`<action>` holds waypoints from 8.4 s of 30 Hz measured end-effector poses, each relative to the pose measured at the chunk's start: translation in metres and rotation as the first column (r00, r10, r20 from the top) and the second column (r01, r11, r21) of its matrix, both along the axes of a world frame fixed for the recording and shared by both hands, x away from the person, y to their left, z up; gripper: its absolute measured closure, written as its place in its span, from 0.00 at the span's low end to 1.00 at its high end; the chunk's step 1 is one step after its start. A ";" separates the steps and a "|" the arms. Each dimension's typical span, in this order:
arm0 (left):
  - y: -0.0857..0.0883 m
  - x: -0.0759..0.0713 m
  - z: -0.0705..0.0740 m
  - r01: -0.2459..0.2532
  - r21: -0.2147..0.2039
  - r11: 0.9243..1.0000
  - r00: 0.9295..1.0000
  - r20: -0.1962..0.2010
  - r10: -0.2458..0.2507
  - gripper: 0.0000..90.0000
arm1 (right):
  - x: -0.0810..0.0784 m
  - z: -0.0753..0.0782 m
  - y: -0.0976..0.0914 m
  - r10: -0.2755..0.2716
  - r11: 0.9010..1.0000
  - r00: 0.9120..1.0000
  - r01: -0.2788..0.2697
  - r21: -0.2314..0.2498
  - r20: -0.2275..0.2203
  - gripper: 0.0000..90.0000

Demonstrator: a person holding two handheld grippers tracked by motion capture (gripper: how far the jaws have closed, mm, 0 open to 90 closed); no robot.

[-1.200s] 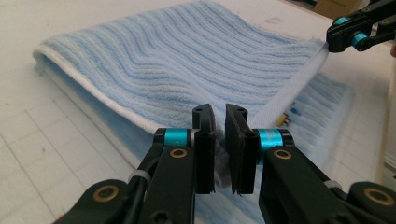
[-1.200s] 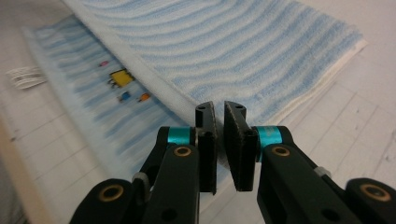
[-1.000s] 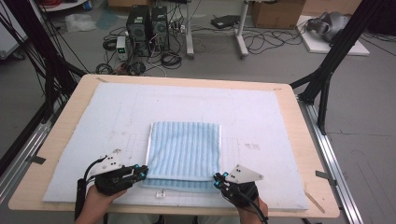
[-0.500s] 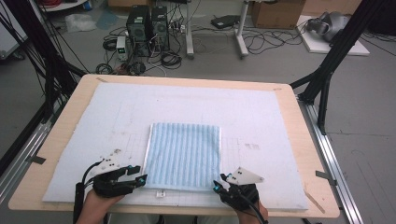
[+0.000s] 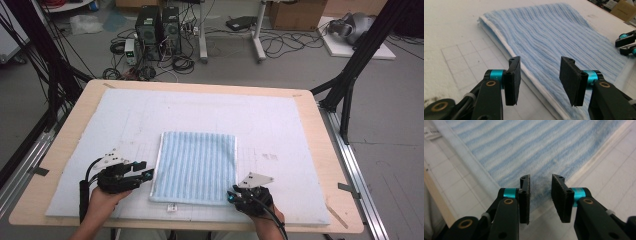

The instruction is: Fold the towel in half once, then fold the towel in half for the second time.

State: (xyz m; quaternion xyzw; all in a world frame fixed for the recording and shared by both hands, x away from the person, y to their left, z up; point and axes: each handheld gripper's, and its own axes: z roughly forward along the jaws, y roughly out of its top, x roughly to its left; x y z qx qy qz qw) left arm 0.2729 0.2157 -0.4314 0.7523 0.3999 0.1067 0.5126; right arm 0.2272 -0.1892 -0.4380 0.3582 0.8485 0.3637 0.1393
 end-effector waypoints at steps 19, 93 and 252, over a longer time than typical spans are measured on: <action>-0.041 0.104 -0.009 0.029 0.159 0.987 0.999 -0.034 -0.024 0.77 | 0.056 0.004 -0.004 -0.009 0.997 0.999 0.005 0.079 0.043 0.70; -0.012 0.151 -0.007 -0.192 -0.004 0.981 0.981 -0.028 0.192 0.43 | 0.180 0.006 -0.023 -0.324 0.945 0.940 0.315 0.092 0.110 0.47; -0.019 0.149 0.015 0.025 -0.039 0.999 0.997 0.075 -0.022 0.98 | 0.180 0.035 -0.012 -0.170 0.978 0.961 0.137 0.158 0.218 0.96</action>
